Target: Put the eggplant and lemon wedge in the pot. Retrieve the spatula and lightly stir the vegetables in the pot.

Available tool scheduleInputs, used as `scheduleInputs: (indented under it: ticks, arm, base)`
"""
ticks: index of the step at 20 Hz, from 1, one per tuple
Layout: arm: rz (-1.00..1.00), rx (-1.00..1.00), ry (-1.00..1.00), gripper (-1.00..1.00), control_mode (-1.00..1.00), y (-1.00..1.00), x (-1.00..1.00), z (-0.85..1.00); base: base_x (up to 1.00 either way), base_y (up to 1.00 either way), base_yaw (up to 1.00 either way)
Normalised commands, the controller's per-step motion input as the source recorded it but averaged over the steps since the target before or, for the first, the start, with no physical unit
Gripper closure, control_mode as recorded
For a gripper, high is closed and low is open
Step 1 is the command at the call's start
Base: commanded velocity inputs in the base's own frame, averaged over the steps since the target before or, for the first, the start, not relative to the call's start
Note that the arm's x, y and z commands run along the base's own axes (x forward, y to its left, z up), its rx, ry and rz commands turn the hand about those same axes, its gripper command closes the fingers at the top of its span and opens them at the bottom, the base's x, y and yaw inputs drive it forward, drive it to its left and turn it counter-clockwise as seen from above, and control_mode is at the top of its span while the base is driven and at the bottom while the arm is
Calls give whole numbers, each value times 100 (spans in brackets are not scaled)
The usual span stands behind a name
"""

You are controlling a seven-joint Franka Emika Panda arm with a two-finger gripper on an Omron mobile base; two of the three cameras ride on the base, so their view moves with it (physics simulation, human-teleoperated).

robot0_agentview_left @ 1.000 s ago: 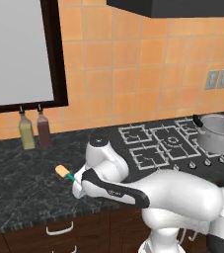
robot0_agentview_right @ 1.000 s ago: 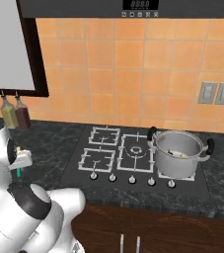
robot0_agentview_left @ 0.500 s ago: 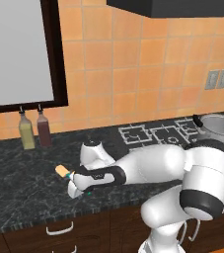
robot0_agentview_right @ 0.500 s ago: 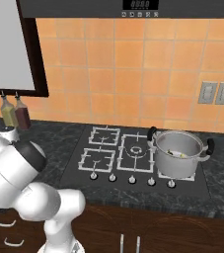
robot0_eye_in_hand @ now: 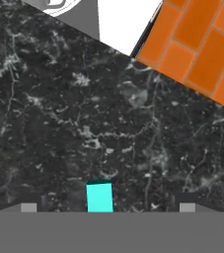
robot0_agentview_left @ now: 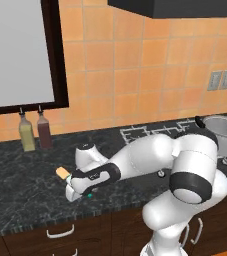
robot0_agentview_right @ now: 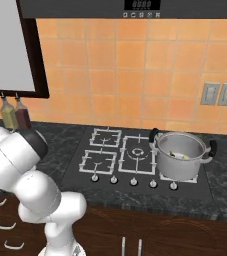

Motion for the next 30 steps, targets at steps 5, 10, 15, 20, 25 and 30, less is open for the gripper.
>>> scheduleInputs:
  ticks: [5,10,15,20,25,30]
  arm:
    - [0,-3,0,100,-100,0,9,-26]
    - [0,0,0,100,-100,0,26,-18]
    - [0,0,0,100,-100,-2,8,0]
    - [1,0,-6,100,-100,-17,-17,52]
    - [4,9,-1,100,-100,-29,-31,100]
    - [-9,23,0,100,-100,-11,-19,100]
  base:
    - [0,0,0]
    - [0,0,0]
    - [0,0,0]
    - [0,0,0]
    - [0,0,0]
    - [0,0,0]
